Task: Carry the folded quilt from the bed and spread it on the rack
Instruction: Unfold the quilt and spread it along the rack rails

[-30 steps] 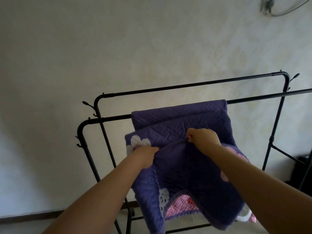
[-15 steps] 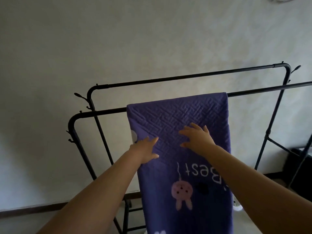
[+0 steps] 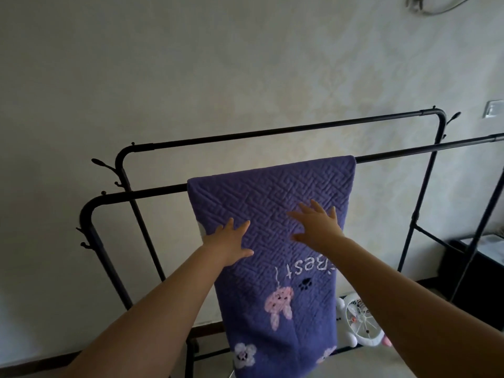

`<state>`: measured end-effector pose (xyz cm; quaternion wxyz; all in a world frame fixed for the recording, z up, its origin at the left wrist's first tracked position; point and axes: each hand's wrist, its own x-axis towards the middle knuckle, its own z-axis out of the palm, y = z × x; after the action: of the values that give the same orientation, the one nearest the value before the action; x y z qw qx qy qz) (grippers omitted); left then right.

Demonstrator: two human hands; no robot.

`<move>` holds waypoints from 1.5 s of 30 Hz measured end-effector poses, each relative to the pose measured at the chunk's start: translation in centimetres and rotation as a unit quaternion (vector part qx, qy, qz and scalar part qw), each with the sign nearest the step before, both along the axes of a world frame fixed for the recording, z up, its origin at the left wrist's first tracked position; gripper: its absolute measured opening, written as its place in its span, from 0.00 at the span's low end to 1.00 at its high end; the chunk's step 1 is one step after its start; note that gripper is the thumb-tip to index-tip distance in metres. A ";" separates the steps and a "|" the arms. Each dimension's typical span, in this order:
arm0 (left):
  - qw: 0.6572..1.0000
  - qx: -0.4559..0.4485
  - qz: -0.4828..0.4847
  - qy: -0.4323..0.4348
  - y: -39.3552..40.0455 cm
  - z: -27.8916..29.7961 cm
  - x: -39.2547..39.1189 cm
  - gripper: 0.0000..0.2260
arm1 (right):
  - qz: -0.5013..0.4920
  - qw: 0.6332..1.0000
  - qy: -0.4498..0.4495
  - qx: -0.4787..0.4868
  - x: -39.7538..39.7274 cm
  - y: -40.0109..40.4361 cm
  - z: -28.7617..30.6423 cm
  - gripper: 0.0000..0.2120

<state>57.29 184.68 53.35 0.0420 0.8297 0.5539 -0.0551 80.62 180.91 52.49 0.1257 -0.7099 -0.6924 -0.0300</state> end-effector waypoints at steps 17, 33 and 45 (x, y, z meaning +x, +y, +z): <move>0.995 0.008 -0.053 -0.090 4.1 0.3 18.8 0.36 | -0.120 0.988 0.064 0.078 15.7 5.3 -0.6 0.22; 0.949 0.193 0.070 -0.240 7.0 -1.5 33.4 0.25 | -0.042 0.931 0.359 0.046 22.2 12.1 -0.5 0.10; 0.864 0.318 0.126 -0.369 5.1 -0.1 31.7 0.09 | 0.029 0.872 0.477 0.107 23.7 9.3 2.6 0.07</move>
<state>88.98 189.75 53.30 -0.0156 0.6807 0.5853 0.4402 104.33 190.19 55.07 0.5164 -0.6002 -0.5609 0.2417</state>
